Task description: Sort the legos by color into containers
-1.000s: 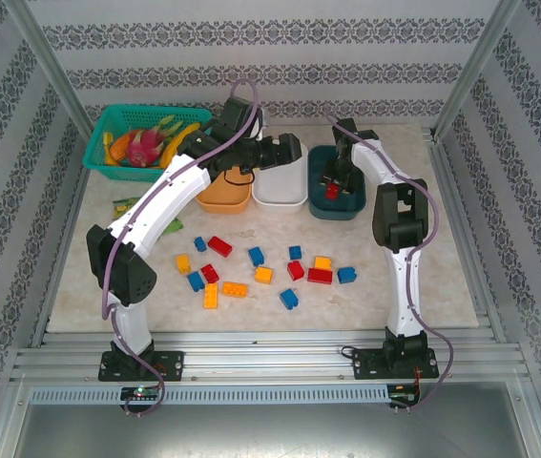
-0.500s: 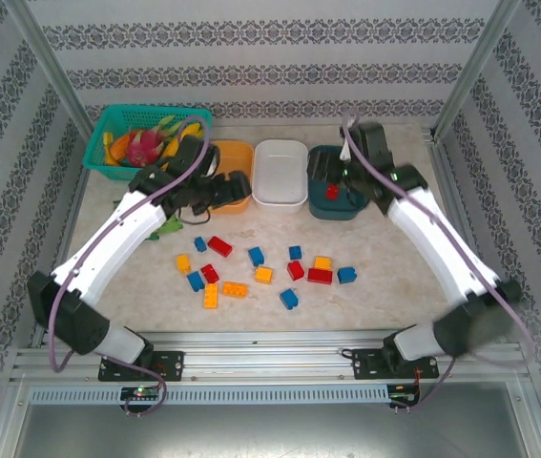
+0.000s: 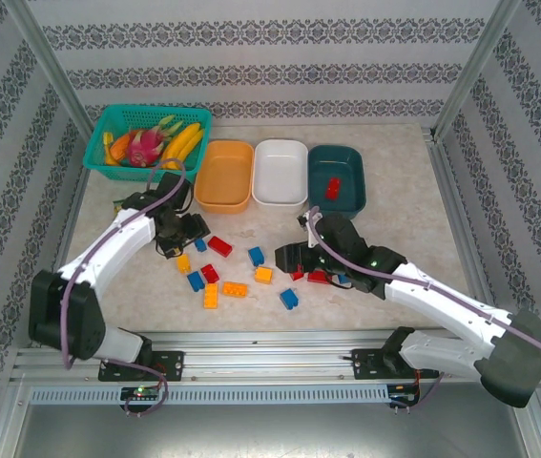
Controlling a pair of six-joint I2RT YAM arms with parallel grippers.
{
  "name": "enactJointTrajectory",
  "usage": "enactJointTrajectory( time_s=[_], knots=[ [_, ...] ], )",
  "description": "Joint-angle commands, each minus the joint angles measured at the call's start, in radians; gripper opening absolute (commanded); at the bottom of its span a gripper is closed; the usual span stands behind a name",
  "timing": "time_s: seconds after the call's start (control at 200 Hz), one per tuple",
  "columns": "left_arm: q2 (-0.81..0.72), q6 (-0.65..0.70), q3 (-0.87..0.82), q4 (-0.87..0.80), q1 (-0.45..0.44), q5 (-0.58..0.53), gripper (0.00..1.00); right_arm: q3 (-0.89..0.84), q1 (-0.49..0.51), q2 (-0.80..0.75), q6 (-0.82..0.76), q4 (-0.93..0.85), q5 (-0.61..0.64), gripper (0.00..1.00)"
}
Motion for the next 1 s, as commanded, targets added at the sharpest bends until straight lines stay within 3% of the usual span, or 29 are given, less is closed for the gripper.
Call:
enactJointTrajectory(
  time_s=[0.0,0.08,0.265,0.485,0.719,0.994],
  knots=[
    [0.085,0.019,0.059,0.032,0.013,-0.001,0.7,-0.014,0.027,0.003,0.033,0.18,-0.002,0.79],
    [0.146,0.022,0.091,0.027,0.014,-0.014,0.67,0.01,0.028,0.03,0.041,0.16,0.013,0.9],
    [0.214,0.016,0.101,0.059,0.021,-0.045,0.6,0.056,0.028,0.061,0.04,0.131,0.009,0.97],
    [0.295,0.013,0.107,0.099,0.021,-0.029,0.52,0.094,0.015,0.099,0.024,0.118,-0.035,0.98],
    [0.34,0.011,0.099,0.133,0.022,-0.048,0.51,0.12,0.002,0.126,0.018,0.103,-0.064,0.98],
    [0.371,0.012,0.09,0.144,0.021,-0.054,0.37,0.124,-0.009,0.132,0.022,0.09,-0.072,0.97]
  ],
)
